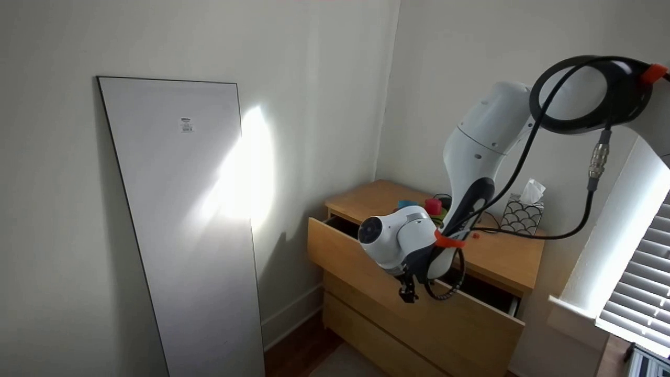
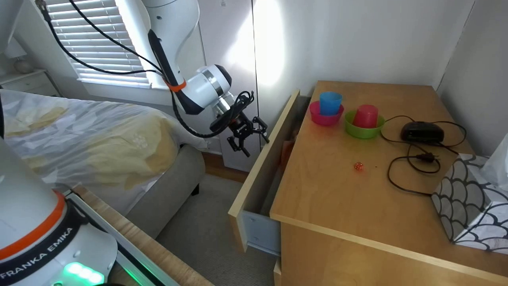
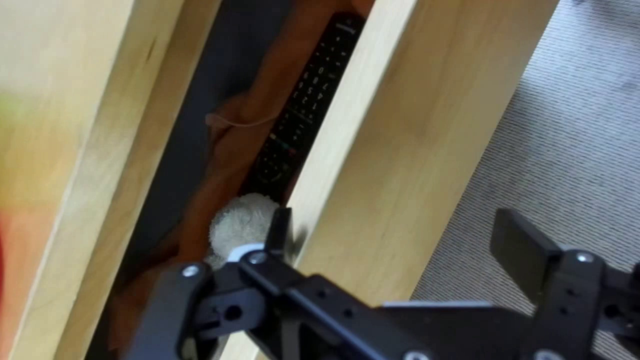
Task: Open the first top drawer
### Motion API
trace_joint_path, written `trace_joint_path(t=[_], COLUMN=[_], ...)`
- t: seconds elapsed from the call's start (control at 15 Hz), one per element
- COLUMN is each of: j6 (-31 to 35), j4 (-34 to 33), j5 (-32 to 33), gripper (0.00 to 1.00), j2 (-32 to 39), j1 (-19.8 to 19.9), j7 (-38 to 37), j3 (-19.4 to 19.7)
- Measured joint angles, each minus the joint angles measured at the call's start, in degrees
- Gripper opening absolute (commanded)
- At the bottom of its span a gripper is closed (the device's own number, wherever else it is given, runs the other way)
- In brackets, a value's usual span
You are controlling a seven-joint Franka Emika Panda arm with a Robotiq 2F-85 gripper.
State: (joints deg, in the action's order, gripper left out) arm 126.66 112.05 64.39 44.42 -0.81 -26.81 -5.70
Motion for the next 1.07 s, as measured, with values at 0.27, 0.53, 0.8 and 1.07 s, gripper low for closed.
trace_joint_path(t=[0.27,0.53,0.8,1.07], j6=[3.5,5.1,5.1,4.3], j4=[1.9,2.4,2.5,2.7], j5=[-7.2,-16.1,-25.2,-35.4], gripper=[1.0,1.0,1.0,1.0], j2=[-2.7,-4.4,-5.7,-6.5], j1=[0.1,0.6,1.2,2.1], j7=[8.7,20.5,32.8,44.5], j3=[-0.5,-0.6,-0.7,-1.3])
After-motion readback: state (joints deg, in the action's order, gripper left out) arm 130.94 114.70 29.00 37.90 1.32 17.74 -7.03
